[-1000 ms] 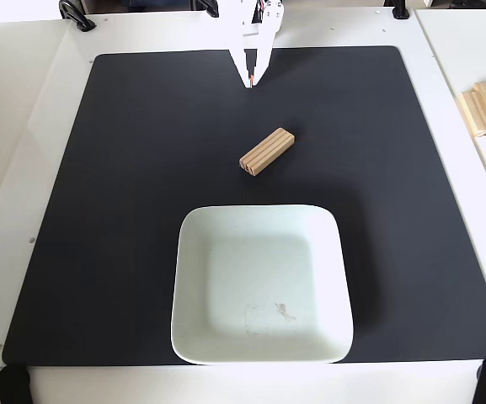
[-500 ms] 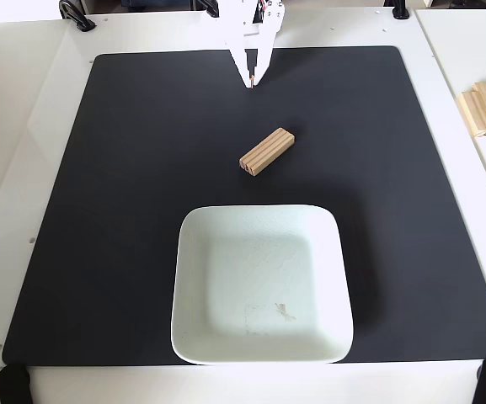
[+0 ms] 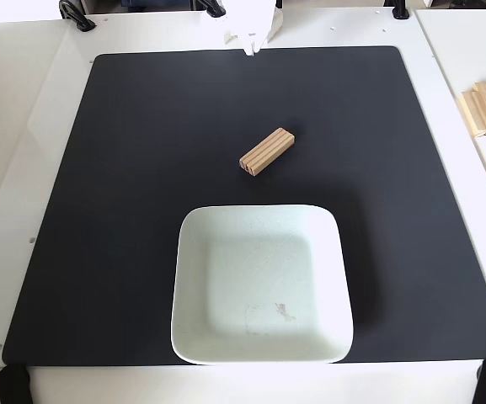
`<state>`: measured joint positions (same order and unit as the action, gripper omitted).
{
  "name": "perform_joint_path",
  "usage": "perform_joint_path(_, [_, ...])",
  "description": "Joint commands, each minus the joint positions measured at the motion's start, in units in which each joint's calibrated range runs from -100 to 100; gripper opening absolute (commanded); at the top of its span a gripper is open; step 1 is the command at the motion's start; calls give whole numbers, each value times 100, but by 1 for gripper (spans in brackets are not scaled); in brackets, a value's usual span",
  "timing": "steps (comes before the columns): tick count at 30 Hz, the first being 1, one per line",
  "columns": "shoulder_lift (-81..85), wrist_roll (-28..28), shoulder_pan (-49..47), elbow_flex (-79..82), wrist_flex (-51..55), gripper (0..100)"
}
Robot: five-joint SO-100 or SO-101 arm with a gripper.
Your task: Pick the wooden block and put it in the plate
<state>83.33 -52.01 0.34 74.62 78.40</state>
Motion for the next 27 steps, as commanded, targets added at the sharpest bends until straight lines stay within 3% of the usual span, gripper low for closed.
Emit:
perform_joint_path(1, [-892,22,56,-988,-58,1])
perform_joint_path(5, [-2028,107,89,-1879,-120,1])
perform_joint_path(22, [-7163,1730,291,-5892,-138,1])
perform_joint_path(27, [-7960,1752,325,-6359,-147,13])
